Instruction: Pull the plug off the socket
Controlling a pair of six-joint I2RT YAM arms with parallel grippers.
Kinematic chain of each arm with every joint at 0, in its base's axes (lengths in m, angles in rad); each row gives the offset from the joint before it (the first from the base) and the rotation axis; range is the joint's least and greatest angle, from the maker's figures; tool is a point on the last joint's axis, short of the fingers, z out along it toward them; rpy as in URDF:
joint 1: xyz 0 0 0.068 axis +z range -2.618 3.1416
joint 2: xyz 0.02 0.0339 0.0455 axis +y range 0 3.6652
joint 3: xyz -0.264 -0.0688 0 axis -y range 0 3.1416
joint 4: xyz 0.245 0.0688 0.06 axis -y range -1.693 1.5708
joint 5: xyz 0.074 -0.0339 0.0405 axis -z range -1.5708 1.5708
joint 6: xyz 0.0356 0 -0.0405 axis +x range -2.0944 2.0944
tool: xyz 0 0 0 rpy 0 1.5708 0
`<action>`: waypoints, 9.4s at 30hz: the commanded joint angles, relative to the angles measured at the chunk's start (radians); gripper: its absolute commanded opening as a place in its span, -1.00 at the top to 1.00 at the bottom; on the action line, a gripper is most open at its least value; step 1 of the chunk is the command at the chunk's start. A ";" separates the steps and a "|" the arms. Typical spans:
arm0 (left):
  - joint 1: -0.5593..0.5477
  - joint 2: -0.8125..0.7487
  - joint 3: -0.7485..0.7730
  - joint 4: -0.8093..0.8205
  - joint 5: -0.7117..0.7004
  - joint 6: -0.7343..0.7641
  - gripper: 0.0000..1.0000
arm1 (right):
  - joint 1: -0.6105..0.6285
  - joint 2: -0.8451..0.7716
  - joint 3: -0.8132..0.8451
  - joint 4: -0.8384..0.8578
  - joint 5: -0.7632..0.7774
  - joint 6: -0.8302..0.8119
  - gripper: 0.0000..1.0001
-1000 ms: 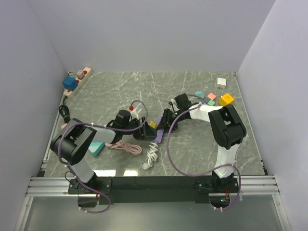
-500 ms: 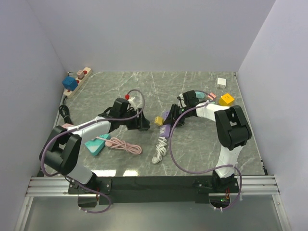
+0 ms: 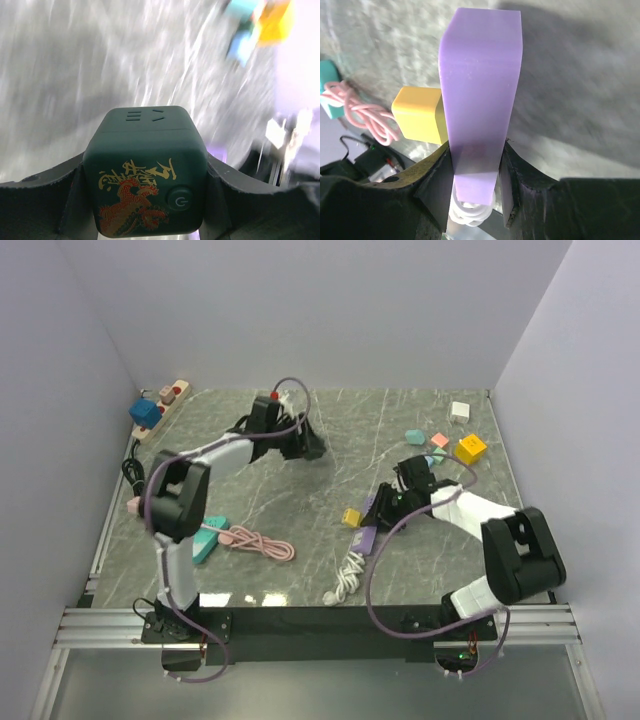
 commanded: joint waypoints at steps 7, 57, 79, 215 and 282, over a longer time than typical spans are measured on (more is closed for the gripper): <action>-0.065 0.531 0.633 0.015 0.137 -0.213 0.99 | 0.000 -0.292 -0.069 -0.107 0.172 0.094 1.00; -0.214 0.468 0.702 -0.014 -0.292 -0.152 -0.99 | -0.004 -0.366 -0.097 -0.112 0.158 0.008 1.00; -0.149 -0.254 -0.405 0.332 0.119 -0.124 -0.99 | 0.001 -0.062 0.038 0.025 -0.021 -0.100 1.00; -0.271 -0.093 -0.286 0.239 -0.146 -0.359 -0.99 | 0.130 0.002 0.231 -0.156 0.324 -0.113 -0.79; 0.395 -0.529 -0.192 -0.477 -0.527 -0.026 -0.56 | -0.103 0.113 0.580 -0.400 0.542 -0.080 -0.93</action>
